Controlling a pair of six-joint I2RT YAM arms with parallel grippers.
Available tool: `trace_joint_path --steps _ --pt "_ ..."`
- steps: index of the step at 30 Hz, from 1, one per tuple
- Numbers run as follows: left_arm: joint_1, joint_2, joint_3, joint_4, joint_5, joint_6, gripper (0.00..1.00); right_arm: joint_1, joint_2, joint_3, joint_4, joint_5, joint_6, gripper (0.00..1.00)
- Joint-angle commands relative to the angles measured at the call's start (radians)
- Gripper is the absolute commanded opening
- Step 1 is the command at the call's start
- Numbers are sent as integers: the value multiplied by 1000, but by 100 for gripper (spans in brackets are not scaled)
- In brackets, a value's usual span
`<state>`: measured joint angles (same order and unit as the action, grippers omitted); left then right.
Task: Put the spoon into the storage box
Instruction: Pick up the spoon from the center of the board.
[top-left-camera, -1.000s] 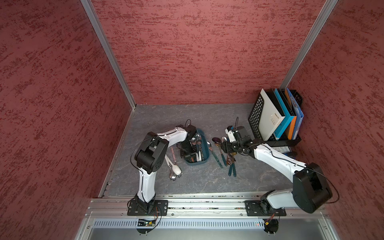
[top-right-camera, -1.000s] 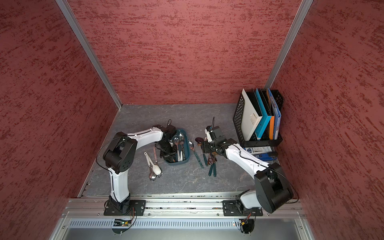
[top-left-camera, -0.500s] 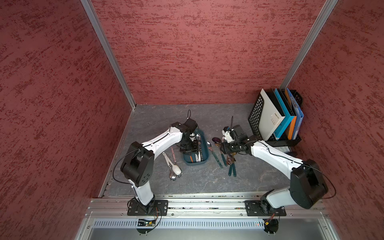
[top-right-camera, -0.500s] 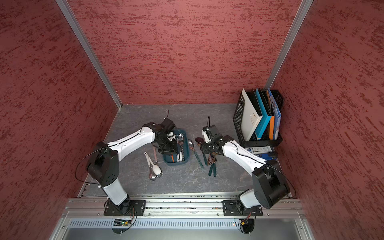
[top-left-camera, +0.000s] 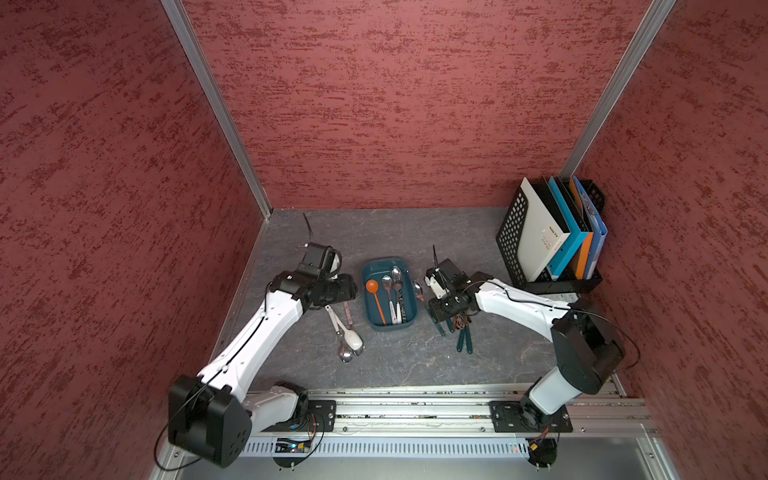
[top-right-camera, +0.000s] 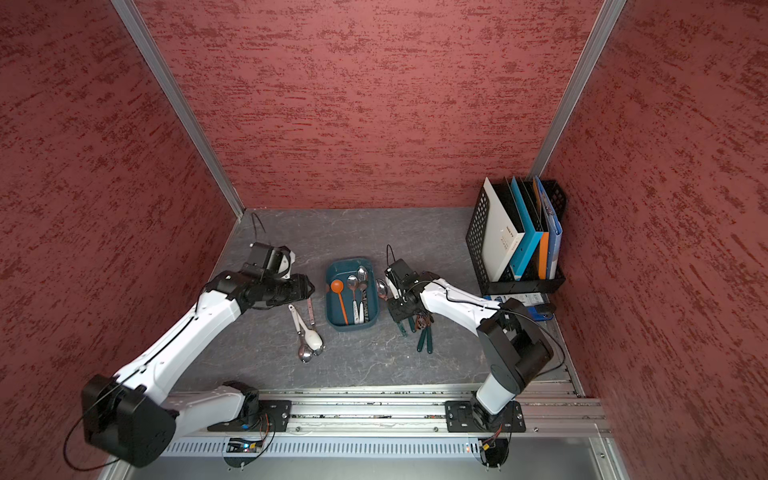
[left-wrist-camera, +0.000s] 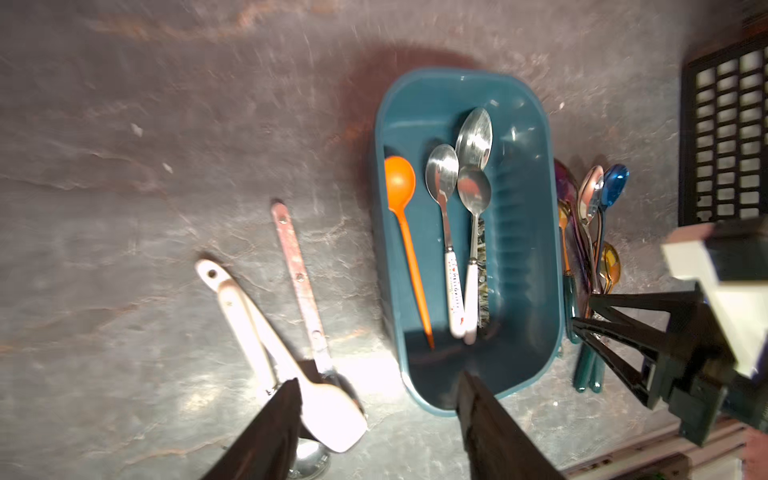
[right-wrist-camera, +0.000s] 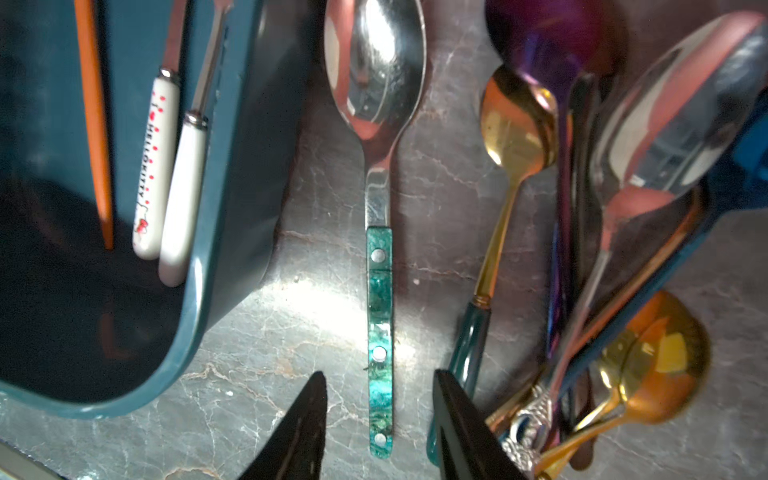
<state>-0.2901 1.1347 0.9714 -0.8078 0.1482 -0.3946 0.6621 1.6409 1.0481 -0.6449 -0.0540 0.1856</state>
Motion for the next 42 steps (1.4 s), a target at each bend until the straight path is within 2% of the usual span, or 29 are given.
trace_joint_path --steps 1,7,17,42 --pt "55 -49 -52 71 16 25 66 14 26 10 13 55 22 43" --pt "101 -61 -126 50 90 41 71 18 59 2 65 40 43 43" --pt "116 -74 -148 41 58 58 73 19 153 42 59 58 19 41" --pt "128 -19 -138 31 83 50 74 21 212 52 14 42 2 16"
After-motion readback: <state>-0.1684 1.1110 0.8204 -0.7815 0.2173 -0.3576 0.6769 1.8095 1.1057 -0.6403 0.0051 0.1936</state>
